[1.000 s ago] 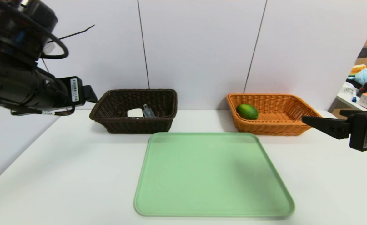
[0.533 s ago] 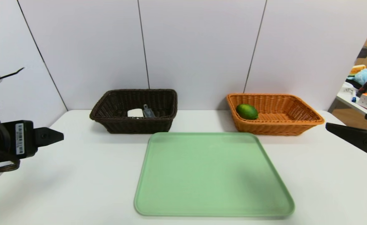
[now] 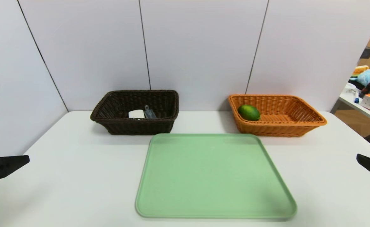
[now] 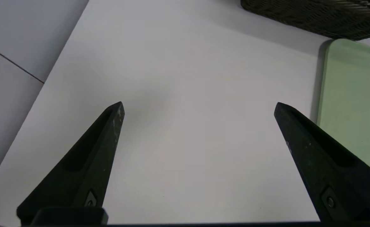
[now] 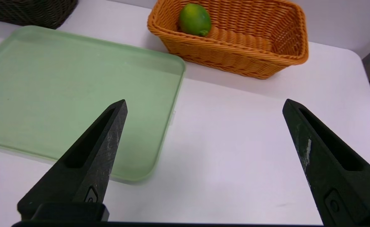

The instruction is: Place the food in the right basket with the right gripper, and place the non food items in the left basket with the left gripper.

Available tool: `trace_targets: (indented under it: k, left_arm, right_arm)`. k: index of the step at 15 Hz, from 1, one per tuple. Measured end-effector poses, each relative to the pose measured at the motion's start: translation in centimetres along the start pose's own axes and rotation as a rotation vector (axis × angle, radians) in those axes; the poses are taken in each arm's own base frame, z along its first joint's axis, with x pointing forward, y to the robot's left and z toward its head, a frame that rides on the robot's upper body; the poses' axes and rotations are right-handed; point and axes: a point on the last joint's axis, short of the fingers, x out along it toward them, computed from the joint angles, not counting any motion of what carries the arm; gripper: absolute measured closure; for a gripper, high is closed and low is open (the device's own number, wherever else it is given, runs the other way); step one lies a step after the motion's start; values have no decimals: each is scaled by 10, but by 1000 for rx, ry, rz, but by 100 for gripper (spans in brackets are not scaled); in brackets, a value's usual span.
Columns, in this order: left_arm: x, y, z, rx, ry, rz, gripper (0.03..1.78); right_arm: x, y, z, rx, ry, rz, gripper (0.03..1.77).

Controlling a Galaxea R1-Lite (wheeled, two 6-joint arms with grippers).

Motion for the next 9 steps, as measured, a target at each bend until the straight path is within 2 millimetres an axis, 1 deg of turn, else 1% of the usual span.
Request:
trace_targets:
  k: [4, 9]
  left_arm:
    - [-6, 16, -15, 31, -22, 41, 12]
    - [-8, 34, -42, 73, -95, 73, 12]
  right_arm:
    - [-9, -5, -18, 14, 9, -77, 10]
    - [-20, -8, -28, 28, -11, -136, 10]
